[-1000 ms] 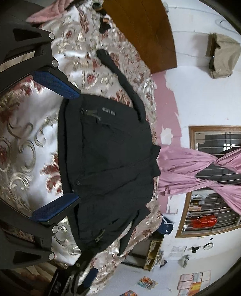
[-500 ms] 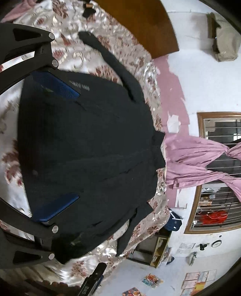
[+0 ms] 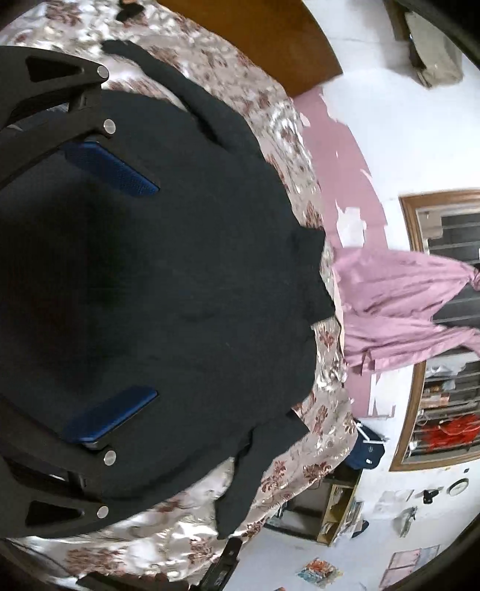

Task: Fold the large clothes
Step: 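Grasp the jacket sleeve with the right tool and lift it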

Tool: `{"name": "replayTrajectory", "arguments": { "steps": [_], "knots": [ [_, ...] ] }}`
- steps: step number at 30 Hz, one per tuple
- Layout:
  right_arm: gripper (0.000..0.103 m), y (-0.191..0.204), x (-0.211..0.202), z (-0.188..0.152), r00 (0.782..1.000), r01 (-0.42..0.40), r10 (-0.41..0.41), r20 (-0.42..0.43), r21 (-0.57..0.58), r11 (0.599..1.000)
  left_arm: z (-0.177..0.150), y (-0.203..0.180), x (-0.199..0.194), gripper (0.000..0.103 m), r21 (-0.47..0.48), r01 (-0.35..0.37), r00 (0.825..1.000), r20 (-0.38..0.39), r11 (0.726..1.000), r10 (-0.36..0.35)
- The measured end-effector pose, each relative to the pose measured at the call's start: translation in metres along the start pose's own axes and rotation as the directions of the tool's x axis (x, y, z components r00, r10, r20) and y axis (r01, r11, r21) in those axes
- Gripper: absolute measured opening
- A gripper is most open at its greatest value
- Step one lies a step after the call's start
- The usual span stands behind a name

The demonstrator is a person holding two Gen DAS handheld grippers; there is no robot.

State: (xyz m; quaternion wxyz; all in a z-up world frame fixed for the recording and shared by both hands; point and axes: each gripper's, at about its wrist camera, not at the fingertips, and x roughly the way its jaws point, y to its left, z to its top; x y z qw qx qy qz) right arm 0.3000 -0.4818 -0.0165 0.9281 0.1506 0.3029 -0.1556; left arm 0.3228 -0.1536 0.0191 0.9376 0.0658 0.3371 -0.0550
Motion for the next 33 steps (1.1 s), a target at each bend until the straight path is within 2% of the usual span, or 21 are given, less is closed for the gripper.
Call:
{"name": "replayTrajectory", "arguments": {
  "steps": [3,7,10,15,19,22,26,29,31,33],
  "knots": [
    [0.102,-0.012,0.032,0.021,0.999,0.05,-0.052,0.015,0.1,0.994,0.02,-0.023,0.029,0.103,0.021,0.04,0.999,-0.009,0.999,-0.04],
    [0.102,-0.039,0.069,0.02,0.99,0.129,-0.138,0.021,0.236,0.963,0.043,-0.05,0.069,0.103,0.038,0.097,0.995,-0.032,0.995,-0.095],
    [0.102,-0.059,0.091,0.009,0.989,0.128,-0.142,0.033,0.276,0.953,0.058,-0.073,0.094,0.103,0.051,0.117,0.993,-0.035,0.992,-0.115],
    [0.102,-0.086,0.121,0.011,0.966,0.227,-0.252,0.052,0.287,0.931,0.086,-0.103,0.139,0.103,0.031,0.166,0.981,-0.111,0.986,-0.162],
    [0.102,-0.11,0.144,0.025,0.983,0.159,-0.183,0.027,0.38,0.911,0.1,-0.123,0.17,0.103,-0.001,0.17,0.975,-0.147,0.985,-0.168],
    [0.102,-0.127,0.164,0.033,0.981,0.18,-0.196,-0.01,0.445,0.877,0.103,-0.134,0.19,0.103,-0.027,0.185,0.968,-0.168,0.982,-0.187],
    [0.102,-0.135,0.187,0.037,0.977,0.202,-0.211,-0.029,0.446,0.872,0.105,-0.143,0.21,0.103,-0.076,0.213,0.954,-0.2,0.974,-0.224],
    [0.102,-0.144,0.207,0.04,0.982,0.188,-0.176,-0.068,0.446,0.875,0.105,-0.137,0.227,0.103,-0.133,0.222,0.944,-0.22,0.966,-0.247],
    [0.102,-0.148,0.221,0.04,0.981,0.194,-0.16,-0.113,0.451,0.871,0.105,-0.129,0.237,0.103,-0.187,0.235,0.937,-0.218,0.954,-0.274],
    [0.101,-0.145,0.224,0.04,0.979,0.202,-0.175,-0.101,0.458,0.865,0.103,-0.121,0.243,0.103,-0.238,0.264,0.929,-0.199,0.935,-0.313]
  ]
}}
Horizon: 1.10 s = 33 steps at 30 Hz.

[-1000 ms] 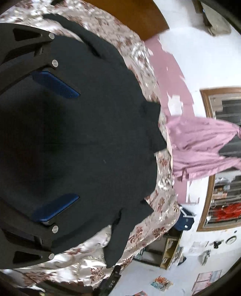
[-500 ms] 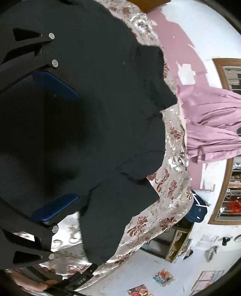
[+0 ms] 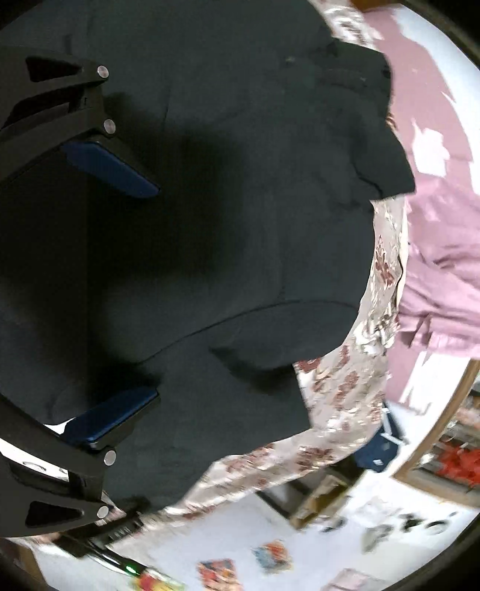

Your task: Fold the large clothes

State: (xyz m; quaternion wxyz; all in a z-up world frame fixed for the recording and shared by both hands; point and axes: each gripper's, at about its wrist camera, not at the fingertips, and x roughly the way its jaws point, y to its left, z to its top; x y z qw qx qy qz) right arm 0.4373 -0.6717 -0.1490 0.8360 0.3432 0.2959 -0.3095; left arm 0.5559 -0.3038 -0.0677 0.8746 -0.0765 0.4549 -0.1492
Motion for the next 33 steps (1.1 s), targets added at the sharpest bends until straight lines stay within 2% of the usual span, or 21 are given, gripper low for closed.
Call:
{"name": "replayTrajectory", "arguments": {
  "steps": [1,3,5,6,7,8,9,12,16,20,24,28,30,33],
  "knots": [
    [0.099,0.001,0.0,0.0,1.0,-0.005,0.005,0.014,0.01,1.0,0.0,0.005,-0.001,0.103,-0.019,0.036,0.999,0.008,0.999,-0.036],
    [0.076,0.002,0.0,0.0,0.999,-0.038,0.037,0.028,0.043,0.998,-0.001,0.013,-0.001,0.103,-0.034,0.084,0.996,0.024,0.996,-0.083],
    [0.071,0.001,0.003,0.001,0.998,-0.058,0.056,0.029,0.075,0.995,-0.003,0.016,-0.001,0.103,-0.037,0.107,0.994,0.027,0.994,-0.106],
    [0.059,0.0,0.004,0.001,0.997,-0.071,0.068,0.038,0.085,0.994,-0.004,0.017,0.001,0.103,-0.032,0.106,0.994,0.026,0.994,-0.105],
    [0.051,-0.001,0.005,0.001,0.997,-0.074,0.069,0.046,0.101,0.992,-0.007,0.016,0.002,0.103,-0.018,0.097,0.995,0.021,0.995,-0.097],
    [0.036,-0.007,0.004,0.001,0.996,-0.082,0.077,0.045,0.12,0.989,-0.009,0.014,0.004,0.103,-0.001,0.084,0.996,0.014,0.996,-0.084],
    [0.017,-0.011,0.005,0.002,0.993,-0.11,0.104,0.047,0.143,0.984,-0.009,0.012,0.006,0.103,0.015,0.066,0.998,0.004,0.998,-0.066],
    [0.008,-0.019,0.006,0.004,0.981,-0.196,0.19,0.05,0.198,0.961,-0.005,0.009,0.005,0.103,0.036,0.055,0.998,-0.011,0.998,-0.054],
    [0.006,-0.011,-0.023,0.013,0.958,-0.27,0.244,0.151,0.187,0.945,-0.003,0.022,-0.005,0.103,0.001,0.125,0.992,-0.009,0.992,-0.125],
    [0.005,0.007,-0.073,0.035,0.918,-0.327,0.294,0.266,0.086,0.941,-0.008,0.035,-0.01,0.102,-0.01,0.202,0.979,-0.005,0.979,-0.202],
    [0.005,0.041,-0.108,0.061,0.895,-0.329,0.332,0.298,-0.064,0.942,-0.013,0.033,-0.011,0.102,0.051,0.213,0.977,-0.027,0.976,-0.211],
    [0.005,0.079,-0.145,0.085,0.869,-0.351,0.38,0.317,-0.148,0.925,-0.017,0.032,-0.012,0.102,0.093,0.206,0.978,-0.046,0.974,-0.203],
    [0.005,0.101,-0.171,0.09,0.849,-0.357,0.409,0.335,-0.209,0.911,-0.018,0.033,-0.016,0.102,0.104,0.214,0.976,-0.054,0.971,-0.209],
    [0.005,0.143,-0.217,0.091,0.806,-0.373,0.474,0.355,-0.318,0.872,-0.021,0.041,-0.025,0.102,0.094,0.244,0.969,-0.066,0.965,-0.238]
  ]
}}
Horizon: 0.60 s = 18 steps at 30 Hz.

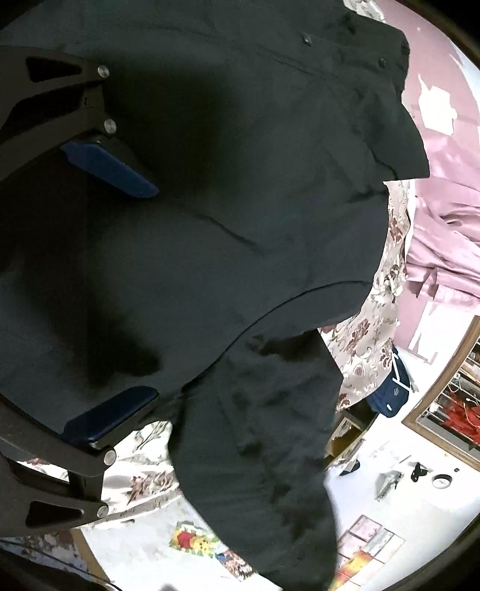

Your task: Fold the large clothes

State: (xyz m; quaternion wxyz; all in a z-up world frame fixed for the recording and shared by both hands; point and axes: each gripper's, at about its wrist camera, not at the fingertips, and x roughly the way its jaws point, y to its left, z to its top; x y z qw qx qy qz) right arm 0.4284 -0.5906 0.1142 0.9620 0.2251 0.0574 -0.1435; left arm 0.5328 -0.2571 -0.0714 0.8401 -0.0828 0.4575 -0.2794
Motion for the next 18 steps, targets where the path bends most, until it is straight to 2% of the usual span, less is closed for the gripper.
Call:
{"name": "replayTrajectory", "arguments": {
  "steps": [4,9,12,15,18],
  "knots": [
    [0.005,0.074,-0.025,0.023,0.994,-0.099,0.103,0.026,-0.122,0.988,-0.009,0.016,-0.029,0.102,-0.029,0.038,0.999,-0.001,0.999,-0.038],
    [0.005,0.162,-0.048,0.021,0.98,-0.192,0.201,0.001,-0.28,0.94,-0.016,0.054,-0.085,0.102,-0.047,0.025,0.999,0.043,0.999,-0.023],
    [0.005,0.212,-0.06,0.007,0.969,-0.241,0.246,-0.032,-0.361,0.901,-0.017,0.088,-0.125,0.102,-0.073,0.001,0.996,0.084,0.997,0.005],
    [0.005,0.261,-0.067,-0.021,0.952,-0.305,0.291,-0.1,-0.434,0.848,-0.017,0.125,-0.162,0.102,-0.129,-0.015,0.992,0.119,0.992,0.031],
    [0.005,0.298,-0.07,-0.058,0.927,-0.375,0.323,-0.191,-0.469,0.799,-0.017,0.163,-0.197,0.102,-0.214,0.021,0.985,0.174,0.977,0.017]
  ]
}}
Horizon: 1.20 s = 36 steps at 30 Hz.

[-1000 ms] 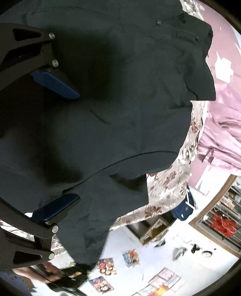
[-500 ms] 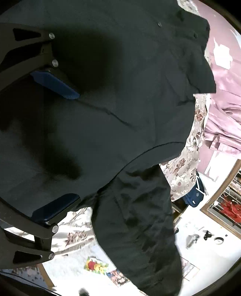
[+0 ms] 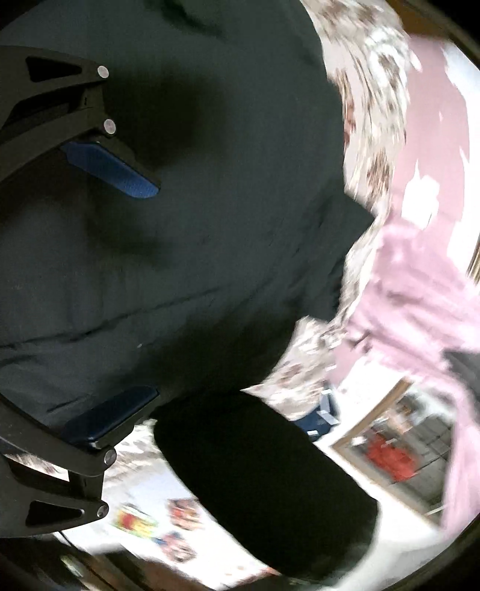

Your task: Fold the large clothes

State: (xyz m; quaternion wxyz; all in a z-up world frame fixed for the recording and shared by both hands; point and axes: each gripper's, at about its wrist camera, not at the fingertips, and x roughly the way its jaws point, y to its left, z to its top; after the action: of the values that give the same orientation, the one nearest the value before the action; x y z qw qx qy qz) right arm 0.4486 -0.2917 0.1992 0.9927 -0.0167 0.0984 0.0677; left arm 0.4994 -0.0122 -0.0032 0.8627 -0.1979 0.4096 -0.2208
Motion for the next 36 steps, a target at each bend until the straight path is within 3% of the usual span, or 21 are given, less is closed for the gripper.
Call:
{"name": "replayTrajectory", "arguments": {
  "steps": [5,10,14,19,22,23,24,28,29,31,32,33,34,36],
  "knots": [
    [0.005,0.069,0.023,-0.036,0.992,-0.086,0.077,-0.1,-0.093,0.992,0.013,0.051,-0.048,0.102,-0.125,0.038,0.994,0.108,0.991,-0.024],
    [0.005,0.11,0.059,-0.093,0.968,-0.15,0.117,-0.221,-0.141,0.979,0.007,0.084,-0.058,0.102,-0.199,0.09,0.984,0.166,0.976,-0.057],
    [0.005,0.142,0.087,-0.15,0.93,-0.2,0.134,-0.342,-0.166,0.966,-0.001,0.113,-0.046,0.102,-0.306,0.136,0.982,0.165,0.942,-0.088],
    [0.008,0.161,0.11,-0.204,0.857,-0.247,0.156,-0.492,-0.127,0.961,-0.005,0.135,-0.021,0.102,-0.432,0.225,0.972,0.166,0.873,-0.168],
    [0.024,0.159,0.109,-0.216,0.824,-0.282,0.184,-0.535,-0.106,0.954,-0.004,0.134,-0.011,0.102,-0.437,0.222,0.973,0.154,0.872,-0.17],
    [0.044,0.157,0.106,-0.217,0.809,-0.305,0.21,-0.549,-0.086,0.949,-0.002,0.131,-0.006,0.102,-0.429,0.225,0.973,0.144,0.875,-0.179],
    [0.058,0.154,0.104,-0.218,0.8,-0.324,0.233,-0.554,-0.071,0.944,0.0,0.129,-0.003,0.102,-0.424,0.226,0.973,0.135,0.877,-0.186],
    [0.061,0.155,0.092,-0.221,0.762,-0.402,0.31,-0.568,-0.041,0.915,0.005,0.121,0.006,0.101,-0.407,0.175,0.984,0.089,0.897,-0.151],
    [0.061,0.153,0.086,-0.223,0.751,-0.419,0.321,-0.577,-0.04,0.907,0.007,0.121,0.007,0.097,-0.4,0.154,0.988,0.084,0.903,-0.131],
    [0.061,0.139,0.072,-0.216,0.764,-0.416,0.315,-0.563,-0.057,0.908,0.01,0.119,0.007,0.062,-0.367,0.087,0.995,0.08,0.926,-0.061],
    [0.061,0.131,0.068,-0.214,0.776,-0.402,0.302,-0.553,-0.065,0.913,0.012,0.116,0.01,0.034,-0.34,0.017,0.998,0.06,0.94,0.003],
    [0.061,0.12,0.064,-0.209,0.796,-0.374,0.278,-0.538,-0.076,0.924,0.013,0.116,0.012,0.014,-0.317,-0.026,0.998,0.049,0.948,0.044],
    [0.061,0.107,0.062,-0.205,0.821,-0.325,0.231,-0.523,-0.094,0.941,0.013,0.116,0.013,0.011,-0.297,-0.065,0.996,0.043,0.953,0.082],
    [0.061,0.083,0.066,-0.199,0.85,-0.218,0.13,-0.51,-0.116,0.969,0.012,0.113,0.014,0.011,-0.26,-0.116,0.99,0.053,0.959,0.134]
  ]
}}
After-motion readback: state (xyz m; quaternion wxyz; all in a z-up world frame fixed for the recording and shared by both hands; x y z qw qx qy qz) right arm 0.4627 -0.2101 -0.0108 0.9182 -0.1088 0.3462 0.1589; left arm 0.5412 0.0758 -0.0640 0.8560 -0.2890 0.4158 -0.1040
